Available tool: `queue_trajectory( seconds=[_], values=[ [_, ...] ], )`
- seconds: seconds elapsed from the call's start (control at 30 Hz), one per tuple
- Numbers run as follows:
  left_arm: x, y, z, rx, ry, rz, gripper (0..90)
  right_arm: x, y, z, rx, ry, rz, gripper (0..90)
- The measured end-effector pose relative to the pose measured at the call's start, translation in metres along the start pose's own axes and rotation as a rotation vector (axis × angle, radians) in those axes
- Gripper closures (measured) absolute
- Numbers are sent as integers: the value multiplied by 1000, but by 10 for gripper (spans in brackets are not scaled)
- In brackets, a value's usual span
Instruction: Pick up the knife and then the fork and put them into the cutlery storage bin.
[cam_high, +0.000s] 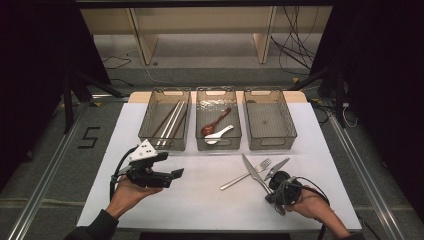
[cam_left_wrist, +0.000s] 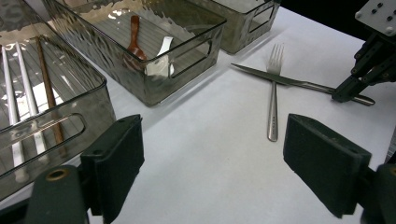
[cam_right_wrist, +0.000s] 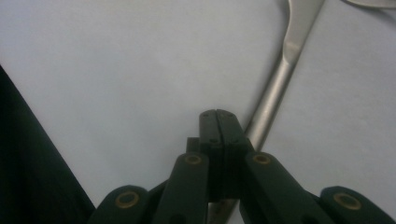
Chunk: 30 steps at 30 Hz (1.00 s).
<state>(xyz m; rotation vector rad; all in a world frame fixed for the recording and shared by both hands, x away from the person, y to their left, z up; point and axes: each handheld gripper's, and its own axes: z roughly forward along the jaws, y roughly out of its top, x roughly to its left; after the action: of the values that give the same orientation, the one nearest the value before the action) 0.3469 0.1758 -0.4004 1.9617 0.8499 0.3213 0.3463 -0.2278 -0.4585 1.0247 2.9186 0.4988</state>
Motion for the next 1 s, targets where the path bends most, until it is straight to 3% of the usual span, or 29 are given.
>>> queue_trajectory(
  seconds=[0.37, 0.53, 0.63, 0.73, 0.83, 1.0],
  values=[
    [0, -1, -1, 1, 2, 3, 198, -16, -8, -6, 22, -40, 52, 900],
    [-1, 0, -1, -4, 2, 2, 197, -16, -7, -8, 23, -43, 63, 900],
    [-1, 0, -1, -4, 2, 2, 197, -17, -4, -17, -31, -26, 78, 766],
    [-1, 0, -2, -6, 3, 2, 196, -19, 0, -22, -52, -54, 92, 625],
    [-1, 0, -2, -7, 3, 1, 195, -23, 3, -22, -35, -93, 110, 520],
    [0, 0, -3, -8, 4, 0, 195, -28, 5, -18, 19, -115, 125, 454]
  ],
)
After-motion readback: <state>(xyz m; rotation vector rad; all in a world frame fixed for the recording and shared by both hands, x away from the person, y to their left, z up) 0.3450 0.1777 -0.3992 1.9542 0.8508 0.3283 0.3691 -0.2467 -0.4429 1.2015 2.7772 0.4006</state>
